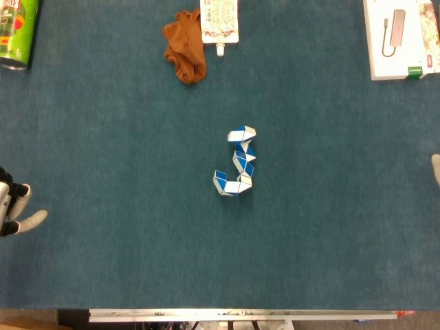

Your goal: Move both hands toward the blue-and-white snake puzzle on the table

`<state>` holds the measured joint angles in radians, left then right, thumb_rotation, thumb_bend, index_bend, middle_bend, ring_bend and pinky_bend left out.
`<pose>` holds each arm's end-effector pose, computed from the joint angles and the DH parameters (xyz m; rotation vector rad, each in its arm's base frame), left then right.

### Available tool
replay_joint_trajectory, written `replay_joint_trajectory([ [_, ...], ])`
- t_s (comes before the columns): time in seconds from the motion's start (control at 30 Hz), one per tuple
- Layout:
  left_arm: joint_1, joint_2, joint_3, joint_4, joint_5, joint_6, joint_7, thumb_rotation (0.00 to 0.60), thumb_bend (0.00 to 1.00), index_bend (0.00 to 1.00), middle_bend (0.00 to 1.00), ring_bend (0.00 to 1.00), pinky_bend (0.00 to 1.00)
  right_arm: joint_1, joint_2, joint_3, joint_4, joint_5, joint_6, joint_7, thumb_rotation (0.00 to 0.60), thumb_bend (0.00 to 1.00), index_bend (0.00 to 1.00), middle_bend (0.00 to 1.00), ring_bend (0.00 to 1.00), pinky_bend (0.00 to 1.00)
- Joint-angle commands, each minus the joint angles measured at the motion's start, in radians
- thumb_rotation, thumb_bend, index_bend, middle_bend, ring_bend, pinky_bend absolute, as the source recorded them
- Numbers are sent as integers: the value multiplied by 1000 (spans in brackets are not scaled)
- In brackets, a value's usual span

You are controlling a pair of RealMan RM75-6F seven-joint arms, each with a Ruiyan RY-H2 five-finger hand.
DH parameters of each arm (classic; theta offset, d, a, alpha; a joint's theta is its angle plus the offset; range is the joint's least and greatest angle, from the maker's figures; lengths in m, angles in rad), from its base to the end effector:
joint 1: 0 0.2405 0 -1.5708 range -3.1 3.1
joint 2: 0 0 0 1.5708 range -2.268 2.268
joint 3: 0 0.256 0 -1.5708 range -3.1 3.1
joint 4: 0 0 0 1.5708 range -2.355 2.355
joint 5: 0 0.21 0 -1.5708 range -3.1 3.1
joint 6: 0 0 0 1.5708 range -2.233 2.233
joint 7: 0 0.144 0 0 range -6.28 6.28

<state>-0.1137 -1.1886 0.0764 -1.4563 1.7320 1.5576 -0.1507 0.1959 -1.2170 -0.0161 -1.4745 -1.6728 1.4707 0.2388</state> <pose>-0.3057 0.1612 0.1292 -1.6193 -0.9020 -1.0544 -0.2922 -0.1996 0.1187 1.5843 -0.9929 1.1526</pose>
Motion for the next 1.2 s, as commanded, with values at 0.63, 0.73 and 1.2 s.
replay_joint_trajectory([
  [0.63, 0, -4, 1, 1, -2, -1, 1, 600, 0, 1000, 1000, 749, 486, 4, -2, -6, 21, -13, 1, 35, 458, 0, 1000, 1000, 737, 93],
  [0.73, 0, -7, 0, 4, 2, 5, -8, 600, 0, 1000, 1000, 749, 485, 7, -5, -8, 26, -24, 7, 60, 459, 0, 1000, 1000, 736, 92],
  [1.2, -13, -12, 28, -11, 45, 61, -389, 600, 0, 1000, 1000, 763, 486, 65, -36, -73, 162, -179, 65, 384, 456, 0, 1000, 1000, 736, 92],
])
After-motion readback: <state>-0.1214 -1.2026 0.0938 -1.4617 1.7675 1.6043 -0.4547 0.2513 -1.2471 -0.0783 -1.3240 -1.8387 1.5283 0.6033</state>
